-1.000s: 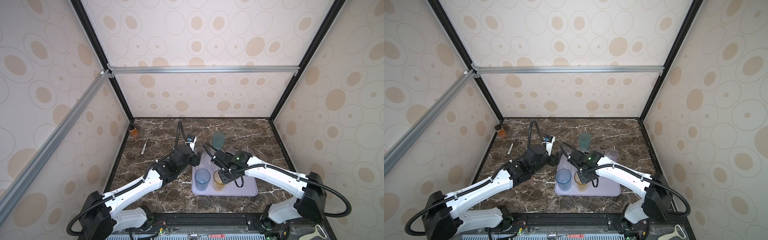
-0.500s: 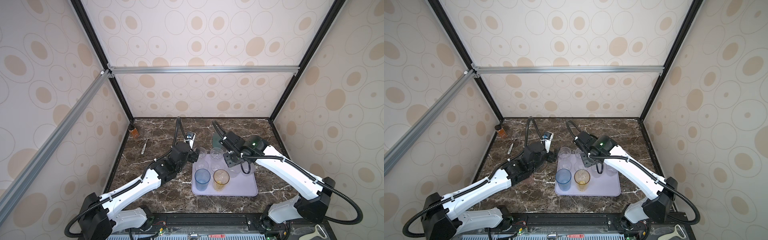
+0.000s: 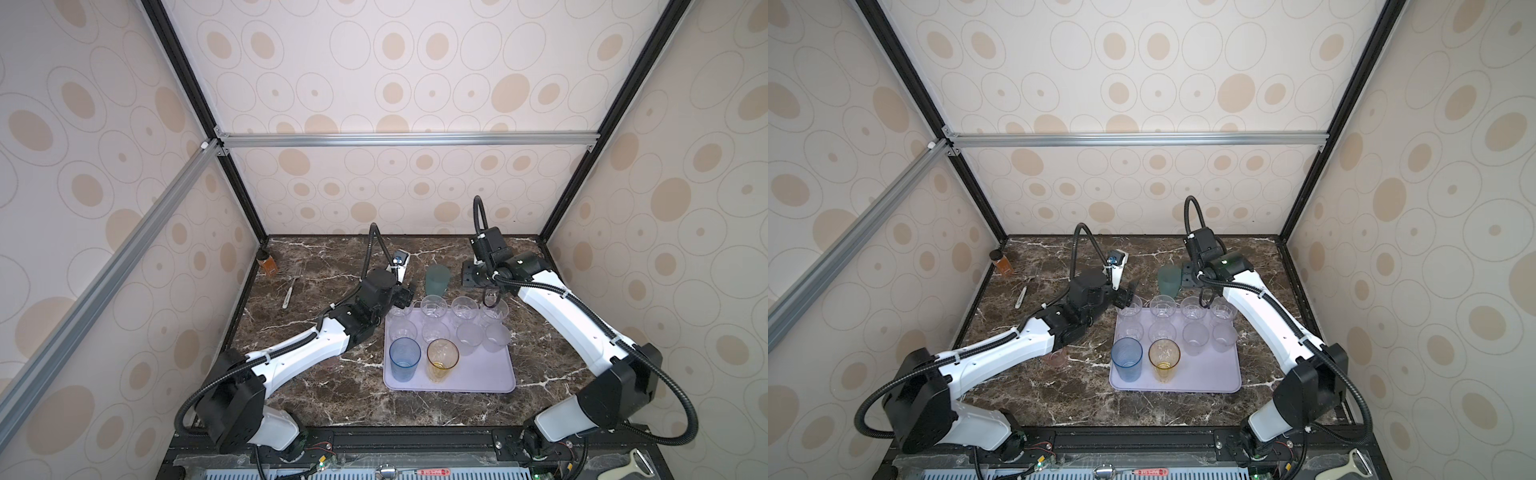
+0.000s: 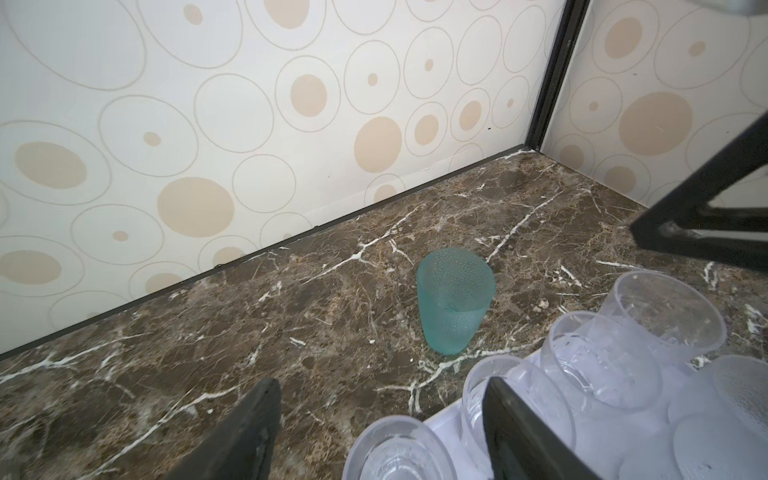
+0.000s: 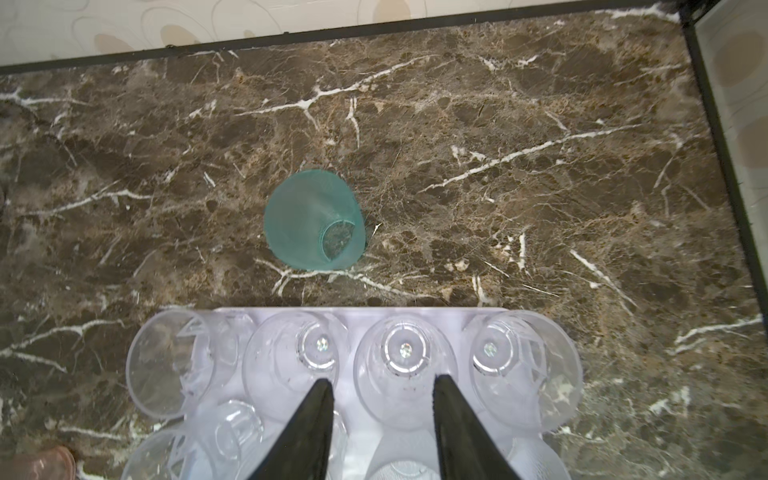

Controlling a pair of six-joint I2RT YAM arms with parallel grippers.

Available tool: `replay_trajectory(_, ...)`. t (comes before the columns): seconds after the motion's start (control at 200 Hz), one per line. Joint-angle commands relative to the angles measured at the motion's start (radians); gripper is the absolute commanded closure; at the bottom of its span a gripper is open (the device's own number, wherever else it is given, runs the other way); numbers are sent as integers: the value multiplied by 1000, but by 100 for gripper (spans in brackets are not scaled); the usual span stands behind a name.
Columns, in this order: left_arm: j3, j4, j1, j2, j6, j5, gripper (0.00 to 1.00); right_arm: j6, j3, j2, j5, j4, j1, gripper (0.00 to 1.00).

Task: Place the glasses into the tray
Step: 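Move both grippers to the teal frosted glass beyond the tray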

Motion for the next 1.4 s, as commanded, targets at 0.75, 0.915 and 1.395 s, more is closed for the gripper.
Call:
replay_trajectory(0.75,996,-661,95,761,-134,272,45,49,-53,108,-109,173,-116,58)
replay_trajectory(0.915,1085,-710,94,835,-132,279,49,48,-68,109,-119,174,-119,58)
replay_trajectory(1.395,1128,-717,95,900,-129,237,72,54,-91,104,-136,177,-126,58)
